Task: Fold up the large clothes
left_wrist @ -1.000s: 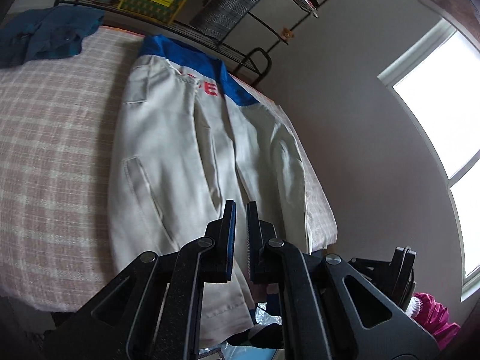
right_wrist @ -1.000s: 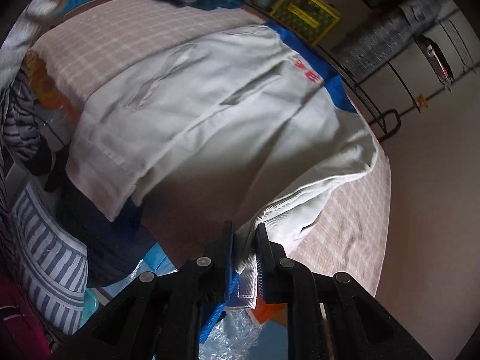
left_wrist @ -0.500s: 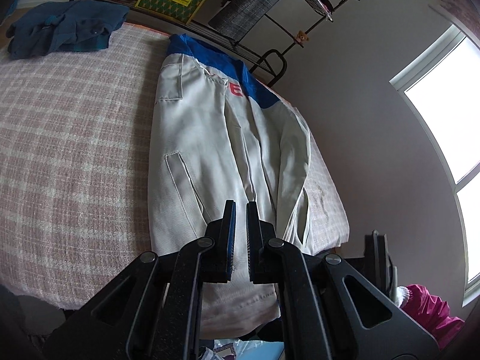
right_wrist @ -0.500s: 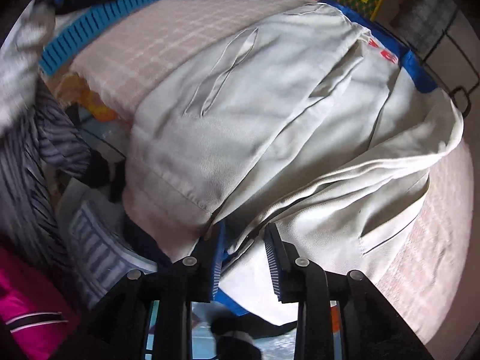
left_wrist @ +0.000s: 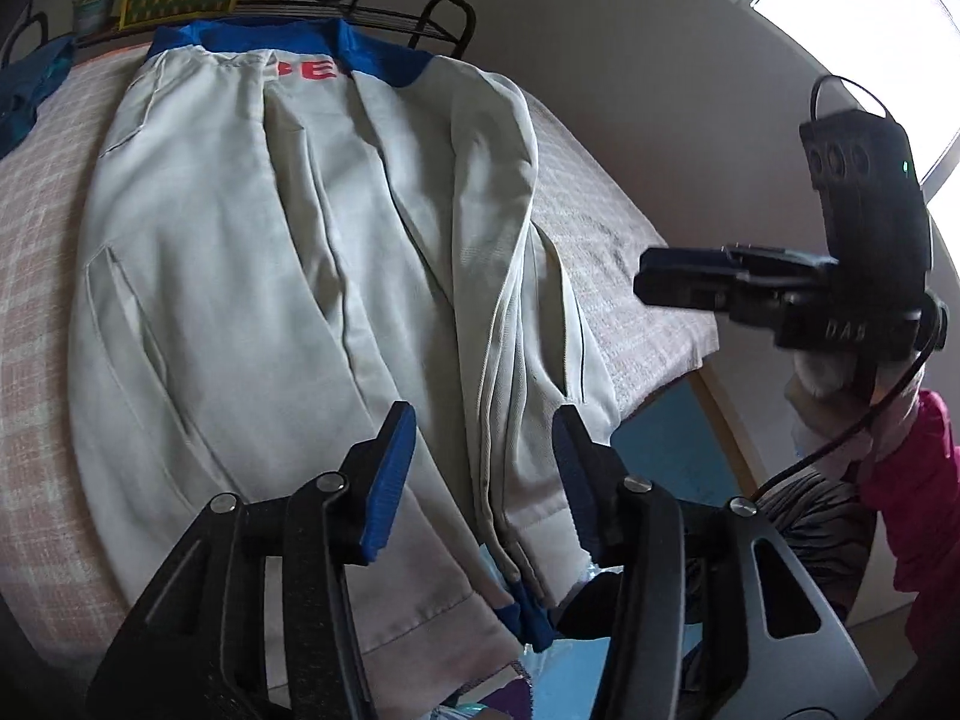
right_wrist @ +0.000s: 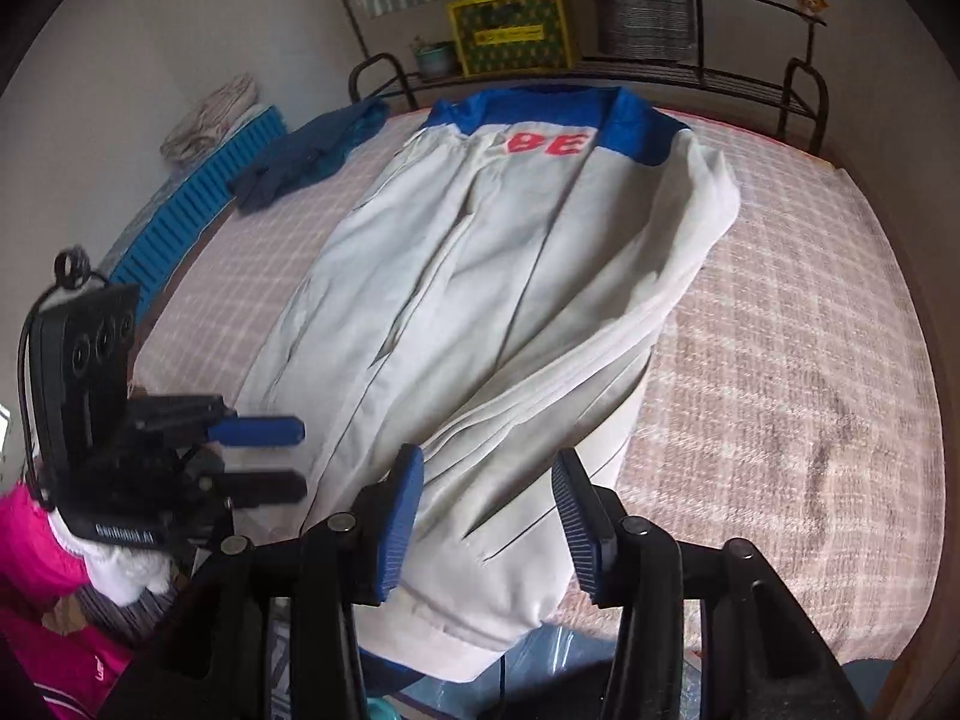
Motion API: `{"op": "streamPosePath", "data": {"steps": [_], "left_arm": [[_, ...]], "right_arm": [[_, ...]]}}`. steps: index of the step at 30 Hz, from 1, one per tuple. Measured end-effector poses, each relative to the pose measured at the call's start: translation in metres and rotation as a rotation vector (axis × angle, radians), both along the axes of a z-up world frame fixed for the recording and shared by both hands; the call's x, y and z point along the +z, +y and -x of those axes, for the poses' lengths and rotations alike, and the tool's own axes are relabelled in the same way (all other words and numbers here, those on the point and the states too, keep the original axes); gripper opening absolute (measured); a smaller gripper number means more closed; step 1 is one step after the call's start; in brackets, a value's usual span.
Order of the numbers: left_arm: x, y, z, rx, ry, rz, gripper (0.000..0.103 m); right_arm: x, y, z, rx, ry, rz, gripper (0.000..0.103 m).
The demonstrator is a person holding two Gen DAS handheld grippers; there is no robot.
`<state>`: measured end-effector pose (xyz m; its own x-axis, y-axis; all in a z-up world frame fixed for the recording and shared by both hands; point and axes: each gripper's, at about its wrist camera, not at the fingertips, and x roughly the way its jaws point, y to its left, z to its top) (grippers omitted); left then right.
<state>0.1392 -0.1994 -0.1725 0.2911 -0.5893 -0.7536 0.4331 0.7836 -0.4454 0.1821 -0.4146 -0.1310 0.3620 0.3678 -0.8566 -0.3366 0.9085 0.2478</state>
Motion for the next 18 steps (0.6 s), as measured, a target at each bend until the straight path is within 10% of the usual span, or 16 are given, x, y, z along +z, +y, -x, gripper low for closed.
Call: {"op": "streamPosePath", "data": {"steps": [12, 18], "left_arm": [[-0.039, -0.049, -0.005, -0.078, 0.050, -0.057, 0.056], [-0.050, -0.049, -0.007, -0.091, 0.062, -0.058, 0.032]], "right_arm": [[-0.021, -0.086, -0.105, -0.287, -0.025, -0.184, 0.076], [-0.056, -0.133, -0.175, -0.476, 0.027, -0.402, 0.078]]}}
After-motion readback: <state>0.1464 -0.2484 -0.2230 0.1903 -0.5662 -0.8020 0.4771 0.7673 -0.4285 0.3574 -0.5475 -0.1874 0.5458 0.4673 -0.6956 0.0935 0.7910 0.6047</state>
